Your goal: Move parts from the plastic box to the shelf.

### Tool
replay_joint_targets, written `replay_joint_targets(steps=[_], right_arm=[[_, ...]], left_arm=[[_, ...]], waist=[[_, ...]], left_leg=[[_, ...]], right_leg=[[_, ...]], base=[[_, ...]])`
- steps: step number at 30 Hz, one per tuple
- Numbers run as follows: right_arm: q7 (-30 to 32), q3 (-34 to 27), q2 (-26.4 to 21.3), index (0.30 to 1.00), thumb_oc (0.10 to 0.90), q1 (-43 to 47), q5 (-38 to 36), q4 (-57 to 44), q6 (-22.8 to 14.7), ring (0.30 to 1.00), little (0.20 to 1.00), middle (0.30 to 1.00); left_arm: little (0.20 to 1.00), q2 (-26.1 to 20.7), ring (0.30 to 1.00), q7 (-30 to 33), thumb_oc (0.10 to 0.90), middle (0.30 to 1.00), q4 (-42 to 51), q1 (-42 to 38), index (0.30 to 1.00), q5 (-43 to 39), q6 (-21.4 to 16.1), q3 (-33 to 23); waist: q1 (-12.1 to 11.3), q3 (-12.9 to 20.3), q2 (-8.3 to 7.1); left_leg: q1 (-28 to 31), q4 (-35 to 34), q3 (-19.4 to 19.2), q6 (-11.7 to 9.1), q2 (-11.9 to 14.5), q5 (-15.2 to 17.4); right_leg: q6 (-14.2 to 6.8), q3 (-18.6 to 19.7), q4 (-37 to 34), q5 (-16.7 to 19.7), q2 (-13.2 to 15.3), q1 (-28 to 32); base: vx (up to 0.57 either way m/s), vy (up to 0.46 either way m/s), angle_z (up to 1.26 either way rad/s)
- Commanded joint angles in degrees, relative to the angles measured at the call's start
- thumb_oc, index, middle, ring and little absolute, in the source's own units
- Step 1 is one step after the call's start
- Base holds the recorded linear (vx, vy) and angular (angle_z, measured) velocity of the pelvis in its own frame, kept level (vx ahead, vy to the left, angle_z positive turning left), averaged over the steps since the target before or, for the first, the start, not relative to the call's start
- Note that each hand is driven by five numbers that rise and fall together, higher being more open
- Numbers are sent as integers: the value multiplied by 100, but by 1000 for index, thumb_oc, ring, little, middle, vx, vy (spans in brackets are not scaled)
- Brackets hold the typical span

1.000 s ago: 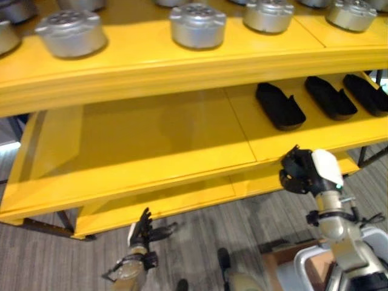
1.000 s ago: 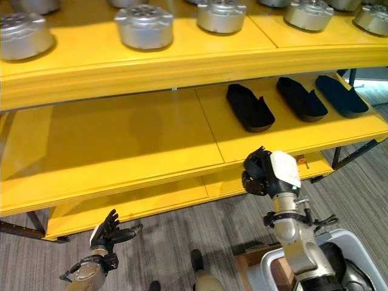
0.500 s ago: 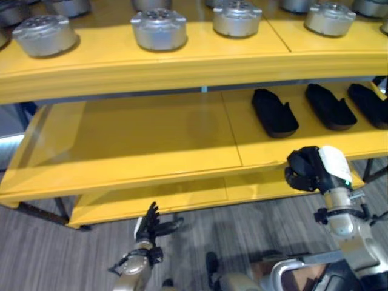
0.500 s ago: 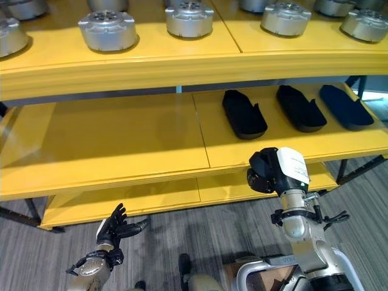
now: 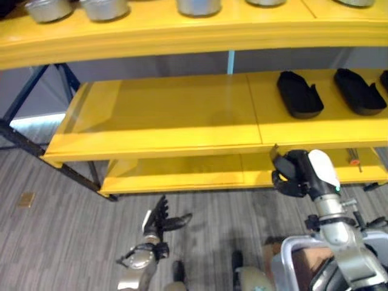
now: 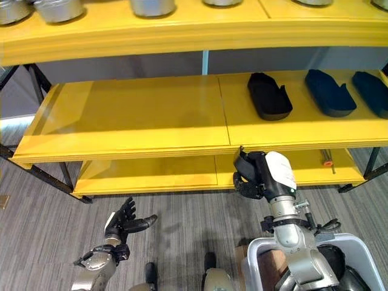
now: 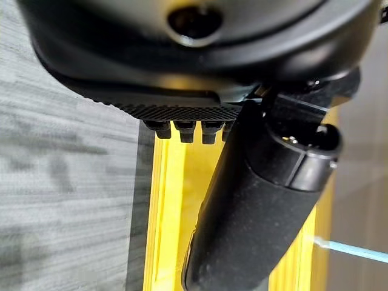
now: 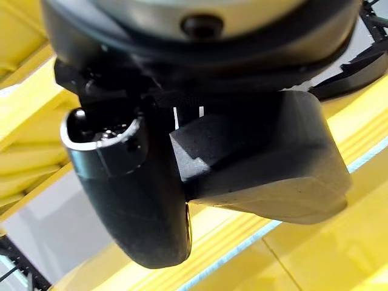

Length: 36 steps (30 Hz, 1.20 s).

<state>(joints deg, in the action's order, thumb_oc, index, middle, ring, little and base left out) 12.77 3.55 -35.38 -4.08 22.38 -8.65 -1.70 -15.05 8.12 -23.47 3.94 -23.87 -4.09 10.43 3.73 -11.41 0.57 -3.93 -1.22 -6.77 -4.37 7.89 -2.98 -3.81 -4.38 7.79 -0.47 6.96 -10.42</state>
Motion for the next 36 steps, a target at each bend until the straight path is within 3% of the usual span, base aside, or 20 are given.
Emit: replay_joint_targets(steps=[1, 9, 22, 29, 32, 36], right_arm=[[327, -245, 33, 300, 400, 834, 62, -369, -475, 300, 300, 300], [157, 57, 133, 300, 400, 1050, -35, -405, -528, 300, 300, 300], [-290, 902, 208, 300, 400, 1996, -717, -654, -692, 300, 300, 300], [-541, 1423, 237, 300, 400, 3014, -1436, -929, -773, 300, 300, 300], [-892, 1673, 306, 300, 400, 3459, -2617, -993, -797, 300, 300, 300], [-998, 1839, 272, 300, 400, 3870, -3366, -868, -743, 300, 300, 300]], left_arm=[[1000, -556, 1000, 39, 900, 1000, 590, 24, 1000, 258, -461, -197], [1000, -545, 1000, 60, 900, 1000, 616, 75, 1000, 262, -442, -258], [1000, -521, 1000, 90, 900, 1000, 649, 221, 1000, 152, -368, -305], [1000, -545, 1000, 80, 900, 1000, 716, 251, 1000, 27, -322, -268], [1000, -548, 1000, 19, 900, 1000, 729, 314, 1000, -23, -237, -228], [1000, -543, 1000, -46, 900, 1000, 767, 352, 1000, -127, -196, -164]], waist=[[-175, 706, -388], [-236, 784, -519], [-497, 762, -734], [-638, 761, -782], [-685, 784, -800], [-709, 795, -816]], left_leg=[[245, -97, -44, 132, -117, 40], [375, -177, -176, 221, -235, 142], [403, -311, -105, 202, -211, 43], [413, -333, -58, 183, -193, 26], [425, -349, -45, 170, -184, 16], [473, -355, -43, 156, -177, 52]], right_leg=[[-552, 348, -674, 406, 473, 836], [-713, 415, -859, 587, 587, 876], [-740, 265, -977, 678, 562, 912], [-723, 186, -1013, 682, 553, 963], [-712, 161, -1039, 685, 555, 989], [-715, 142, -1047, 657, 553, 1034]], base=[[49, 92, -27], [46, 56, 5], [5, 1, 0], [2, -4, 8], [3, -3, 3], [0, 0, 0]])
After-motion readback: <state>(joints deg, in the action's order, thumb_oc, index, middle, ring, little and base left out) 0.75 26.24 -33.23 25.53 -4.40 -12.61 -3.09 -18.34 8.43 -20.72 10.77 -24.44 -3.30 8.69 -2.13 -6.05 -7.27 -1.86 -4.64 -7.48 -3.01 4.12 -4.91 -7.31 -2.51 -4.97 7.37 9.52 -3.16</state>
